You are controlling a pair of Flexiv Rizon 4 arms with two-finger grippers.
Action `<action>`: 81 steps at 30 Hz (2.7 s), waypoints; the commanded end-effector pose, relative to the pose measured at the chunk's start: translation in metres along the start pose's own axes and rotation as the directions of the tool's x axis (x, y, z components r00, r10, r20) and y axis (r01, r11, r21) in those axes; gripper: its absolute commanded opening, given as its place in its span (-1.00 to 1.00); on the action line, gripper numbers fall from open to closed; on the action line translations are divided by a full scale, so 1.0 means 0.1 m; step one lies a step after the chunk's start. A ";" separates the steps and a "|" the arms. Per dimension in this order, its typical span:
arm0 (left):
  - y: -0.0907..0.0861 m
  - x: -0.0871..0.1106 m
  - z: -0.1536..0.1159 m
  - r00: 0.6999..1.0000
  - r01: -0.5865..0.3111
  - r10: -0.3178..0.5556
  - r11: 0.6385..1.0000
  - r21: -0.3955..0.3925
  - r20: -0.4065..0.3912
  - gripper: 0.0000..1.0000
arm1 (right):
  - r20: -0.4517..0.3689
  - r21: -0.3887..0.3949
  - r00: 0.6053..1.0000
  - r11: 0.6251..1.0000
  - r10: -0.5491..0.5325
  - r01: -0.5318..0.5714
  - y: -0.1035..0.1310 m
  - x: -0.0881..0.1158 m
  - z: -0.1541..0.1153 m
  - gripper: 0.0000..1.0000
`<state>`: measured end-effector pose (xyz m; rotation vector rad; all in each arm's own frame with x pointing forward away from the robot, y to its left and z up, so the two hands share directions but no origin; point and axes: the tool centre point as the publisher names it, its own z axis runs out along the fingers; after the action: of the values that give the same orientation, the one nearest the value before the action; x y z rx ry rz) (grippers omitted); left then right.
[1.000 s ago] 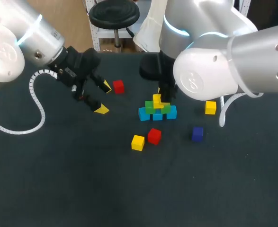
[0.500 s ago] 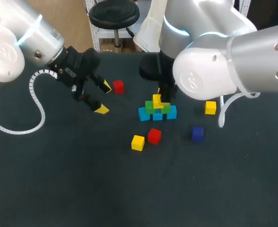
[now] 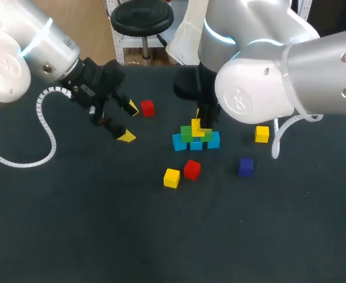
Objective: Place the blue cubes, place green cubes on the blue cubes, place the yellow cubes on the green cubes, then place the red cubes on the yellow cubes, and place purple cube on the red cubes.
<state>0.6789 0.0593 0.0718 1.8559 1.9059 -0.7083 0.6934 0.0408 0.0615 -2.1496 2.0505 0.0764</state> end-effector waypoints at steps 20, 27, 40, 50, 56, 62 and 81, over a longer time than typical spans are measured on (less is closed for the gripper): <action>0.00 0.01 0.00 1.000 -0.003 0.003 1.000 -0.001 0.002 1.00 | 0.005 -0.008 1.000 1.000 -0.010 0.010 -0.03 -0.01 0.03 -0.48; 0.00 0.01 0.00 1.000 -0.003 0.003 1.000 -0.001 0.002 1.00 | 0.004 -0.008 1.000 1.000 -0.009 0.009 -0.03 -0.01 0.03 -0.32; 0.00 0.01 0.00 1.000 -0.003 0.003 1.000 -0.001 0.002 1.00 | 0.067 0.007 0.998 1.000 0.005 -0.006 0.04 0.08 -0.18 1.00; 0.00 0.01 0.00 1.000 -0.003 0.003 1.000 -0.001 0.002 1.00 | 0.126 0.004 0.990 0.998 0.065 -0.066 0.09 0.58 -0.37 1.00; 0.00 0.01 0.00 1.000 -0.003 0.003 1.000 -0.001 0.002 1.00 | 0.128 -0.010 0.977 0.985 0.172 -0.172 0.15 0.97 -0.33 1.00; 0.00 0.01 0.00 1.000 -0.003 0.003 1.000 -0.001 0.002 1.00 | 0.106 -0.012 0.962 0.968 0.251 -0.251 0.22 1.26 -0.23 1.00; 0.00 0.01 0.00 1.000 -0.003 0.003 1.000 -0.001 0.002 1.00 | 0.075 -0.038 0.971 0.974 0.226 -0.223 0.09 1.71 0.06 1.00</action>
<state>0.6789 0.0593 0.0718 1.8559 1.9061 -0.7082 0.6837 -0.1285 0.0346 -1.8773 2.2455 0.1947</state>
